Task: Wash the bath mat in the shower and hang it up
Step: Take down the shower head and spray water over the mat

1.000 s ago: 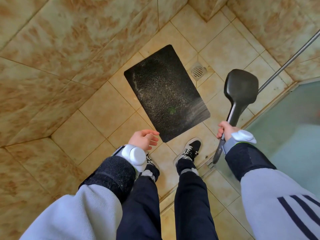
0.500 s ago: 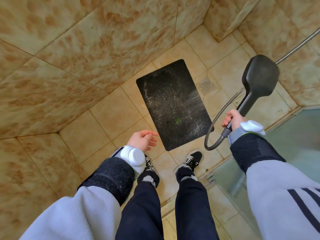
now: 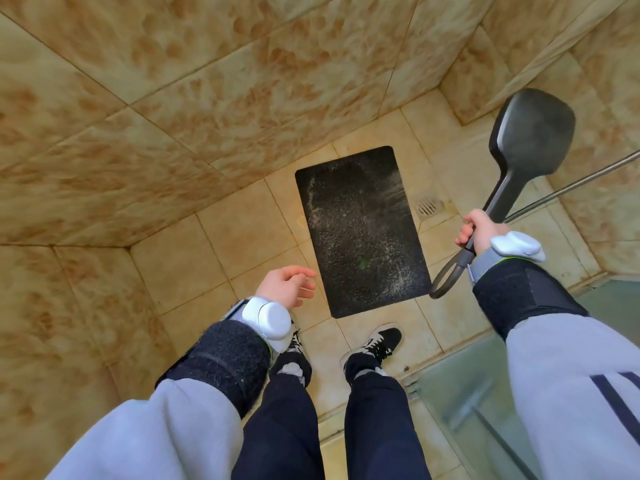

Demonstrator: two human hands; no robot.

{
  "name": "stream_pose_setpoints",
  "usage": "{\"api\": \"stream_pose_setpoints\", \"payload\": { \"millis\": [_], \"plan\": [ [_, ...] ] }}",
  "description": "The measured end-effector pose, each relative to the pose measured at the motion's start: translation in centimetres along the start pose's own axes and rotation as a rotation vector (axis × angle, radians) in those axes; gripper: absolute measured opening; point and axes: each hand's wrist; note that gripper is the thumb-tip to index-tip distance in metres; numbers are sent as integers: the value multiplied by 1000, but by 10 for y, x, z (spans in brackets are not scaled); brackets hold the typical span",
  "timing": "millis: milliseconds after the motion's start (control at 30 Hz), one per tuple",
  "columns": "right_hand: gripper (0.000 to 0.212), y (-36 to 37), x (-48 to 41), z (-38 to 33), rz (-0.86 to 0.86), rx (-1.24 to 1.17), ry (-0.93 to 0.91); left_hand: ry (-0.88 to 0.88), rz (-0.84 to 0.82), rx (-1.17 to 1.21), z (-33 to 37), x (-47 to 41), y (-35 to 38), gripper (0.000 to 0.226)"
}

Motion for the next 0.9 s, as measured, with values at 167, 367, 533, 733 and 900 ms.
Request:
{"api": "stream_pose_setpoints", "payload": {
  "millis": [167,367,533,733,900],
  "plan": [
    [34,29,3,-24,-62,113,-52,6,27,38,0,3,-18,30],
    [33,80,20,-46,-109,110,-84,6,41,92,-2,3,-45,31],
    [33,113,32,-54,-166,143,-89,2,59,115,-8,1,-67,31],
    [38,131,35,-50,-256,169,-70,-3,58,140,-14,-1,-80,31],
    [39,123,36,-35,-291,239,-44,-9,31,146,-17,-3,-80,31]
  ]
}}
Point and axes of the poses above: each hand's wrist, its own x-axis away from the middle knuckle, its own y-axis out of the palm, z = x × y, and after that the axes turned 14 degrees about -y, right-handed
